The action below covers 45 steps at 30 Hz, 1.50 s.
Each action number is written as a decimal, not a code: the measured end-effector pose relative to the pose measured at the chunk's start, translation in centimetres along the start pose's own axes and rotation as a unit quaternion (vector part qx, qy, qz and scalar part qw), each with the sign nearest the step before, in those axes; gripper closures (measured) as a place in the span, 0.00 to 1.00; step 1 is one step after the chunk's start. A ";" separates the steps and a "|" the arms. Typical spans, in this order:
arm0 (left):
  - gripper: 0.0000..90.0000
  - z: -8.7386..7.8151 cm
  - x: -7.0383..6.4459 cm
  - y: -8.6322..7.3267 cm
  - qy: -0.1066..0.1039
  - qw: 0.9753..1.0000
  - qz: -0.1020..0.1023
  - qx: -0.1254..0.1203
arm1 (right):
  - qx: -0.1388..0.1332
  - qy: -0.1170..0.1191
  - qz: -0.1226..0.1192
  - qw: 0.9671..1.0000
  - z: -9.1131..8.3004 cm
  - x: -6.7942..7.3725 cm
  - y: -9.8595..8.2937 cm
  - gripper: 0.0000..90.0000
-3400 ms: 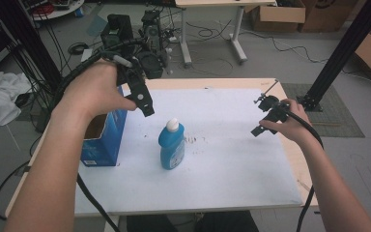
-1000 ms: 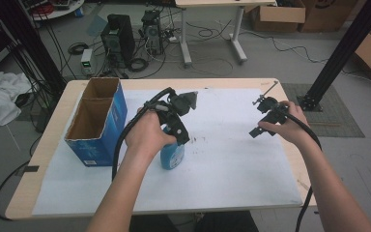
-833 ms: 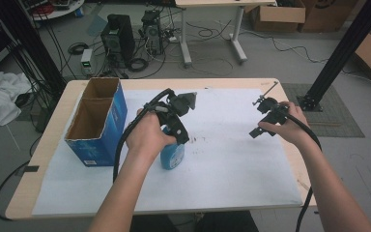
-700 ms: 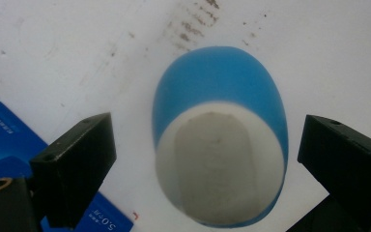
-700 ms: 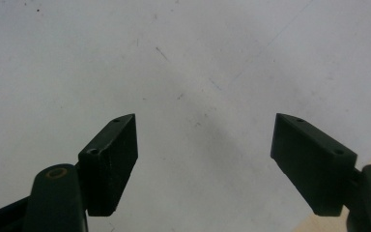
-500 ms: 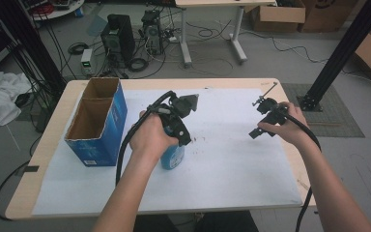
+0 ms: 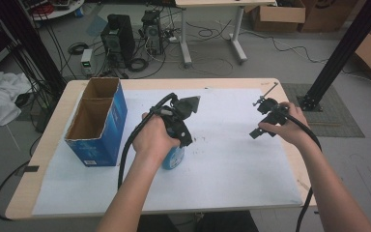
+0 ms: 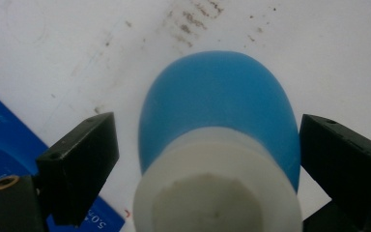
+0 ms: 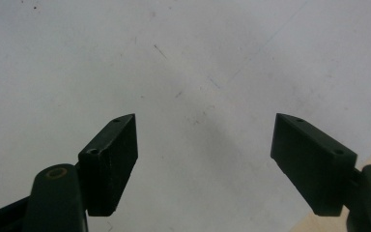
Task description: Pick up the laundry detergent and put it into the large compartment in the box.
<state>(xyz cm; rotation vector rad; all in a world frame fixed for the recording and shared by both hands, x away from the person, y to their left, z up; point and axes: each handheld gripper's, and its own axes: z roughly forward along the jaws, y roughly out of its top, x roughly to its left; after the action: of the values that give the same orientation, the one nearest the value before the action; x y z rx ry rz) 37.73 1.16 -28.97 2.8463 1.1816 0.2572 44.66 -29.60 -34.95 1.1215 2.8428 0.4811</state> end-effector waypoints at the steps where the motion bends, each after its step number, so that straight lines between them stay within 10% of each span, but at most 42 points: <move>1: 0.12 0.1 0.0 0.0 -0.004 1.000 -0.003 -0.004 | 0.000 0.000 0.001 1.000 0.0 0.0 0.0 0.28; 45: 0.23 0.7 0.8 -0.4 -0.032 0.999 -0.038 0.003 | 0.001 0.000 0.000 1.000 0.0 0.0 0.0 0.28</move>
<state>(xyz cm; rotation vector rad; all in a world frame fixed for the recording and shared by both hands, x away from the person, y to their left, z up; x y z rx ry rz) 38.12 2.07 -29.62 2.7855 1.2762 0.1588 44.68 -29.59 -34.90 1.1217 2.8447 0.4774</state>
